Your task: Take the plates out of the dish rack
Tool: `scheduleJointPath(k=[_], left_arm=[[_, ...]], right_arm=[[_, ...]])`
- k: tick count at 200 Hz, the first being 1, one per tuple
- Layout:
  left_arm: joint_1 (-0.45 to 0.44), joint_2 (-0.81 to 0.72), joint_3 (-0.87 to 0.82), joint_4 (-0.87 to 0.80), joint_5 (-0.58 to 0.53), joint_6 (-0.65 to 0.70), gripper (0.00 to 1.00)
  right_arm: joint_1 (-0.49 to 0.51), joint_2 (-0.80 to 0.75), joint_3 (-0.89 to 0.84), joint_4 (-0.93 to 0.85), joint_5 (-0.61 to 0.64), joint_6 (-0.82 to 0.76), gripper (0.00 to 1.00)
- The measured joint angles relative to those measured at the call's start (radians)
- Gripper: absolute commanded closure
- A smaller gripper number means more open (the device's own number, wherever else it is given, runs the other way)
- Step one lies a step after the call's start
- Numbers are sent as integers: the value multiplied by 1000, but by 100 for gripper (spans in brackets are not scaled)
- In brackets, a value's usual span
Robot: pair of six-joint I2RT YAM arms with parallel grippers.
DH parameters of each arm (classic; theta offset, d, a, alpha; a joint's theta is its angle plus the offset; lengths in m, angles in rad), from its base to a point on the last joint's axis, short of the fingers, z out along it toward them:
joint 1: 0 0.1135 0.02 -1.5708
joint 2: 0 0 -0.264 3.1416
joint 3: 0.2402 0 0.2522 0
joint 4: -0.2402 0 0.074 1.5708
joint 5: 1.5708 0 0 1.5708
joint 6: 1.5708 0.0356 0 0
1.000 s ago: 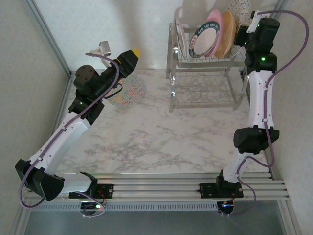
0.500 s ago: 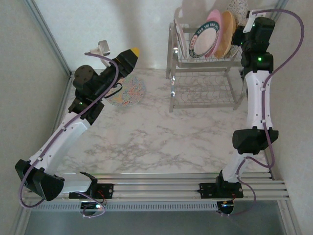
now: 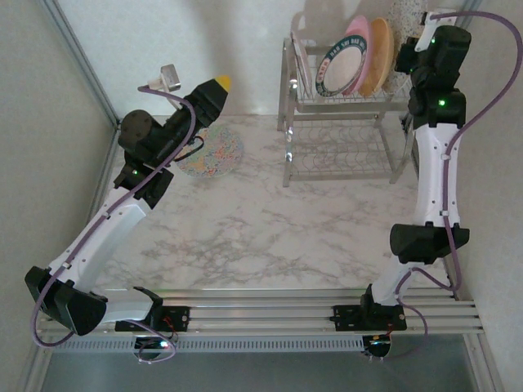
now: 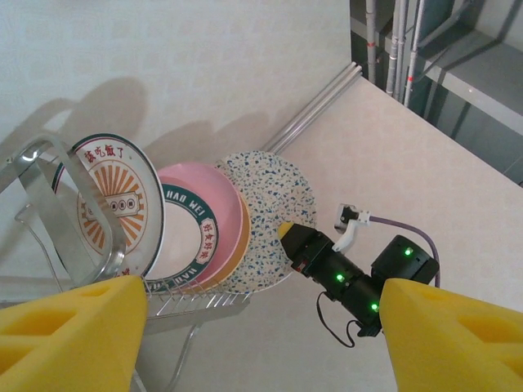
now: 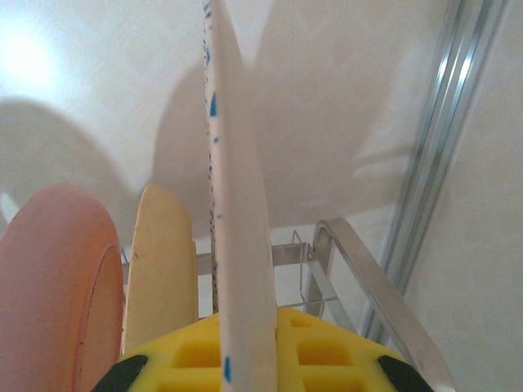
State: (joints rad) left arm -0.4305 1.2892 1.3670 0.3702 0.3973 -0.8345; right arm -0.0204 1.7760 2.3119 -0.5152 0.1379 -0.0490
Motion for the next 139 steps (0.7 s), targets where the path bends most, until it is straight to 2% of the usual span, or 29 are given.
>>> scheduleJointPath(k=[139], left_arm=[[-18,0,4,15,7,-7,22]], right_arm=[[2,-86,59,12,77,-38,100]])
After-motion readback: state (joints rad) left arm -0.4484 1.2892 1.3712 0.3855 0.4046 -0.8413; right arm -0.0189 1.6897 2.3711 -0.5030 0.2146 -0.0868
